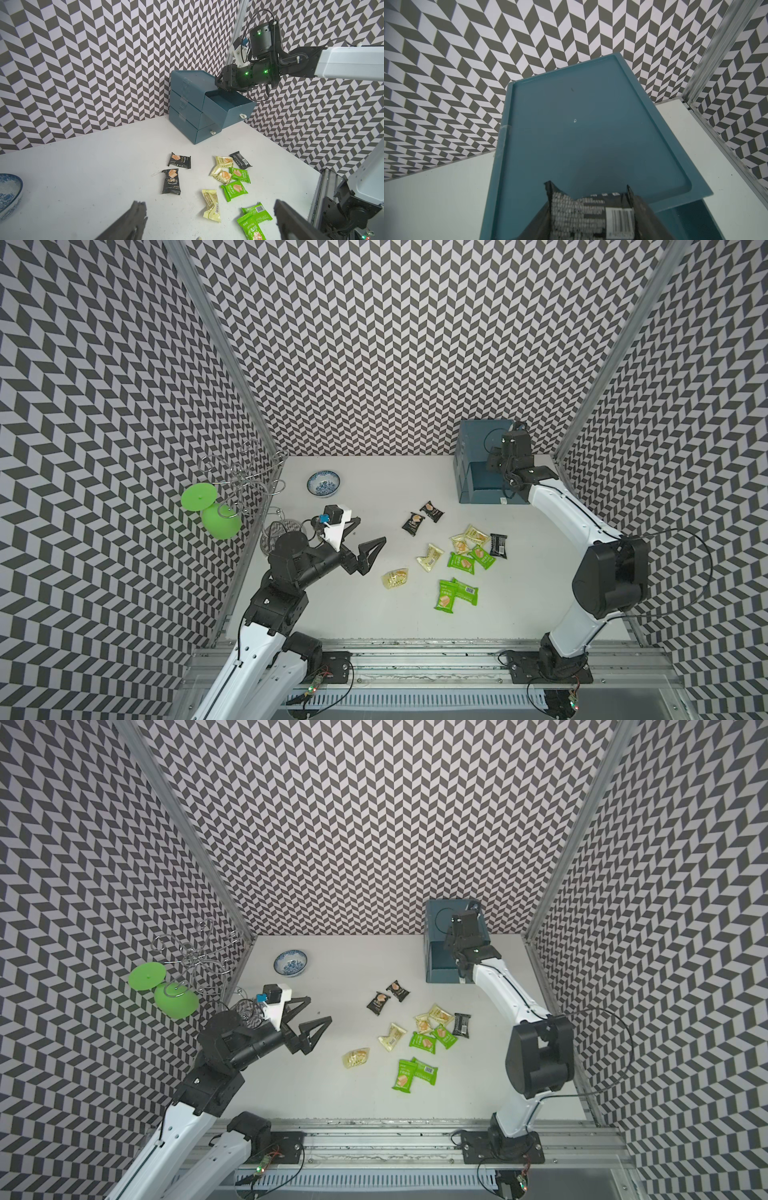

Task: Place the cookies into the drawer by color
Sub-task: Place the cookie in the drawer.

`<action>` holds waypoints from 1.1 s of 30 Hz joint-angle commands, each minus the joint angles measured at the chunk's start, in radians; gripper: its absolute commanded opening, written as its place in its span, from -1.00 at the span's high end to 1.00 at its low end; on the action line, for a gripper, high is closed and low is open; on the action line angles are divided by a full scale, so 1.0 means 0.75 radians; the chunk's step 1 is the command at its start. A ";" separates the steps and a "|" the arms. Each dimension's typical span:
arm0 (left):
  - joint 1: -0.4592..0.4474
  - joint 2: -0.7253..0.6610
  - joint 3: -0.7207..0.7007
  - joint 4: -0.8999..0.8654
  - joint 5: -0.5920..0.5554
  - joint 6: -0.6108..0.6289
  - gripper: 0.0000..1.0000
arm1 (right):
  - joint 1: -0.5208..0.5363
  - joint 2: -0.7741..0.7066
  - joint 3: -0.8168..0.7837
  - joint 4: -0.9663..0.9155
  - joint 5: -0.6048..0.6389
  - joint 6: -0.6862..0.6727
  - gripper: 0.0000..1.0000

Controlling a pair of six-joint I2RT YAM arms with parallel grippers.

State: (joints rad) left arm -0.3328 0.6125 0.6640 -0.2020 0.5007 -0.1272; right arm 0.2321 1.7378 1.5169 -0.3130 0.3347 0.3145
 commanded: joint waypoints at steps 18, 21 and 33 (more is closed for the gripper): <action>0.004 -0.014 0.001 0.013 -0.031 0.015 -0.99 | -0.010 -0.254 -0.118 -0.020 -0.242 -0.010 -0.17; 0.004 -0.015 -0.001 0.013 -0.031 0.016 -0.99 | -0.011 -0.238 -0.122 -0.055 -0.257 -0.038 -0.18; 0.004 -0.005 0.001 0.006 -0.046 0.012 -0.99 | -0.010 -0.104 -0.118 -0.148 -0.287 -0.052 -0.20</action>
State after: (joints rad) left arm -0.3332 0.6132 0.6643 -0.2024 0.4767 -0.1272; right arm 0.2256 1.6455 1.4357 -0.4225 0.1322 0.2871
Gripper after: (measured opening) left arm 0.995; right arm 0.601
